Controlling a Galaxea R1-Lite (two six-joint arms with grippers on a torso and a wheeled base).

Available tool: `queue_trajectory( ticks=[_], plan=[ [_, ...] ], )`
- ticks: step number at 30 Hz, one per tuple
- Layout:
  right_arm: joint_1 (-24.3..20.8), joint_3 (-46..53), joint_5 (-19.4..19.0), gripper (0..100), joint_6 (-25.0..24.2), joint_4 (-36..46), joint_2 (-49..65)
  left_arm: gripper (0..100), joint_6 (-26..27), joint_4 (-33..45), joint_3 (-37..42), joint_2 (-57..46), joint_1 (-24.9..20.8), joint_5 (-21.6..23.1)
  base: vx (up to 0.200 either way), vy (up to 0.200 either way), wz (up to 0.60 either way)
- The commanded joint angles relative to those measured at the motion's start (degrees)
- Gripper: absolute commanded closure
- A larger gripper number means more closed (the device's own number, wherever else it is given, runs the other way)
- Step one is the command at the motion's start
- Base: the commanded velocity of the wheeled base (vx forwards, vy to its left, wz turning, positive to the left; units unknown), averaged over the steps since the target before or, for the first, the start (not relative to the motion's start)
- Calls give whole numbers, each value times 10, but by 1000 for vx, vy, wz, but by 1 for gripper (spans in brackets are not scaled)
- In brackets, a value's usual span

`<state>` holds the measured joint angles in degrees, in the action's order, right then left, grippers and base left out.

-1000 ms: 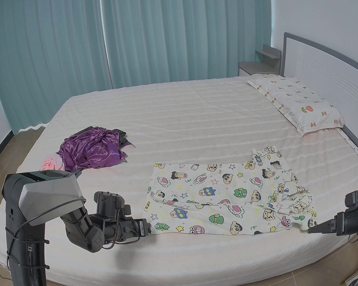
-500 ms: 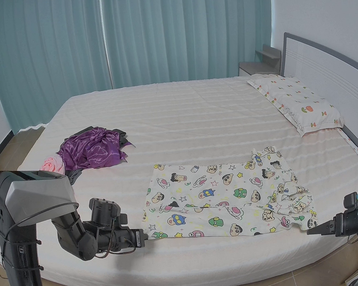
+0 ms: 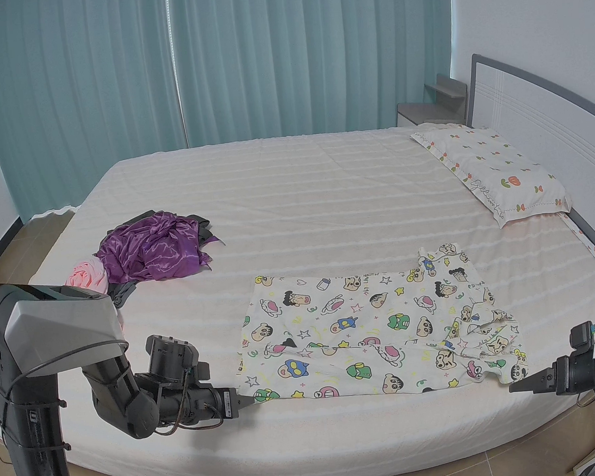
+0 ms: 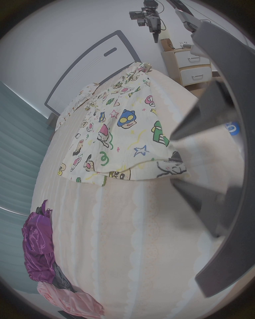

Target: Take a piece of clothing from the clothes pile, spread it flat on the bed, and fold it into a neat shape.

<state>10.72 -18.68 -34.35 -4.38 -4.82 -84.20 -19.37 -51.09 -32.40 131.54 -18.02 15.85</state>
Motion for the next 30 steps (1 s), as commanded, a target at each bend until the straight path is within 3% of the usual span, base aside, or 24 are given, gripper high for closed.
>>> queue_trajectory(
  ticks=[1, 4, 6, 7, 8, 9, 10, 11, 12, 16, 19, 21, 26, 30],
  plan=[
    [-3, 0, -1, 0, -26, -17, -4, 0, -59, -16, 38, -27, 12, 5, 0, 0, 0],
    [-13, -8, -1, 0, -97, -43, 5, 0, -116, -52, 81, -54, 18, 28, 0, 0, 0],
    [-40, -13, 1, 0, -183, -99, 1, 0, -194, -106, 125, -85, 17, 36, 0, 0, 0],
    [-47, -13, 3, 0, -200, -111, -2, 0, -211, -116, 133, -90, 16, 36, 0, 0, 0],
    [-66, -14, 19, 0, -244, -155, -25, 0, -282, -143, 155, -111, 12, 36, 0, 0, 0],
    [-68, -15, 25, 0, -250, -162, -32, 0, -295, -147, 158, -116, 11, 37, 0, 0, 0],
    [-82, -22, 73, 0, -269, -203, -72, 0, -361, -163, 171, -133, 8, 40, 0, 0, 0],
    [-82, -22, 73, 0, -269, -203, -72, 0, -361, -163, 171, -133, 8, 40, 0, 0, 0],
    [-105, -32, 138, 0, -285, -250, -139, 0, -402, -180, 175, -140, 6, 42, 0, 0, 0],
    [-144, -38, 220, 0, -328, -322, -250, 0, -402, -211, 176, -136, 11, 37, 0, 0, 0],
    [-151, -44, 245, 0, -354, -356, -290, 0, -402, -212, 176, -125, 11, 37, 0, 0, 0],
    [-155, -54, 286, 0, -397, -421, -342, 0, -400, -228, 179, -101, 8, 23, 0, 0, 0],
    [-155, -65, 334, 0, -406, -486, -403, 0, -400, -240, 179, -93, 3, 15, 0, 0, 0],
    [-161, -64, 345, 0, -406, -501, -417, 0, -400, -240, 182, -93, 2, 14, 0, 0, 0]
  ],
)
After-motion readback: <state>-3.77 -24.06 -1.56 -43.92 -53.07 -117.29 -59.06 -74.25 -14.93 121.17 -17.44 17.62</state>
